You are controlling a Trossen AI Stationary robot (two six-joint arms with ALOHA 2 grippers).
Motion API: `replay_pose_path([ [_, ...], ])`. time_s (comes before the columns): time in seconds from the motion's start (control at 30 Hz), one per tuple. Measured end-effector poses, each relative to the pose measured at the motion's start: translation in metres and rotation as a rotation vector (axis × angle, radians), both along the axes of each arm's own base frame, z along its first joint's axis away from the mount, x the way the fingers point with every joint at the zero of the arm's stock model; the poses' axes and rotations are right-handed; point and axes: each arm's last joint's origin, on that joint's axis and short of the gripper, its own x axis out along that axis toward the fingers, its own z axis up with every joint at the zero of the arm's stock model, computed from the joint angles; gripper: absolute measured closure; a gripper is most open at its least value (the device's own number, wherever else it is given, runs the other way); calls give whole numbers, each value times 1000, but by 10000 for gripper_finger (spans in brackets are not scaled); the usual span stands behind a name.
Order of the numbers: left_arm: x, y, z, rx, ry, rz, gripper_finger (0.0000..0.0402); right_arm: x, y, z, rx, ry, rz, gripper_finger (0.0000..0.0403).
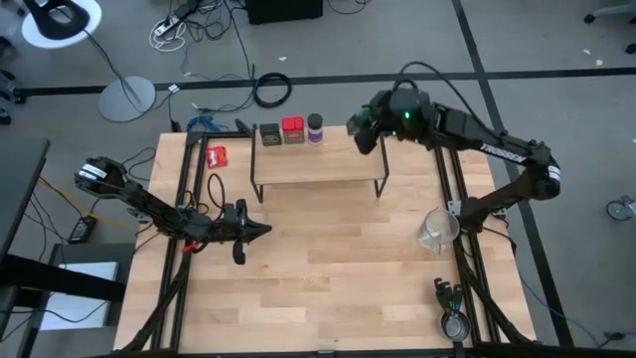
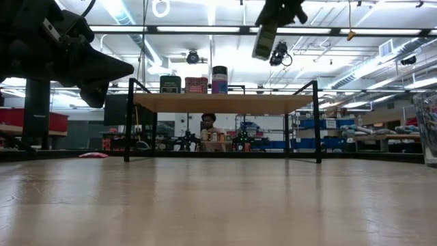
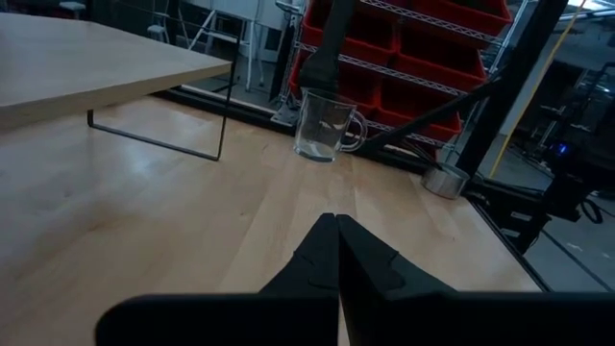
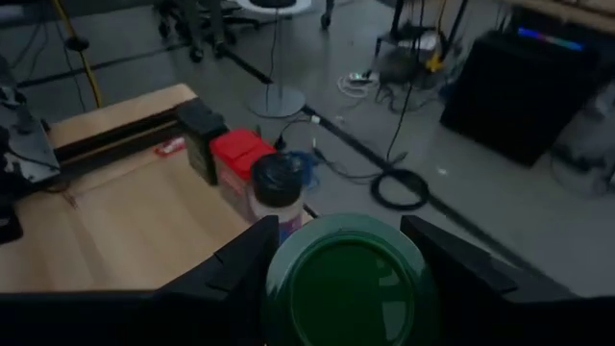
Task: Shelf spices
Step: Put the green seasoning bottle on the shelf
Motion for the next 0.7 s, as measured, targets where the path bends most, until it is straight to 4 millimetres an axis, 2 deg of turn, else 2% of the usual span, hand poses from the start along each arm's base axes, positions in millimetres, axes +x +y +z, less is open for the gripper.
replay_pose_path([
  [0.13,0,0,0,0,-2,1,400,0,-25,-10,74,10,-17,202],
  [0.37,0,0,1,1,-9,11,400,14,-58,-35,151,63,-18,202],
  [0.57,0,0,1,16,-7,11,400,28,-78,-57,208,94,-10,202],
  [0.7,0,0,1,16,-7,11,400,36,-84,-69,230,121,-11,202],
])
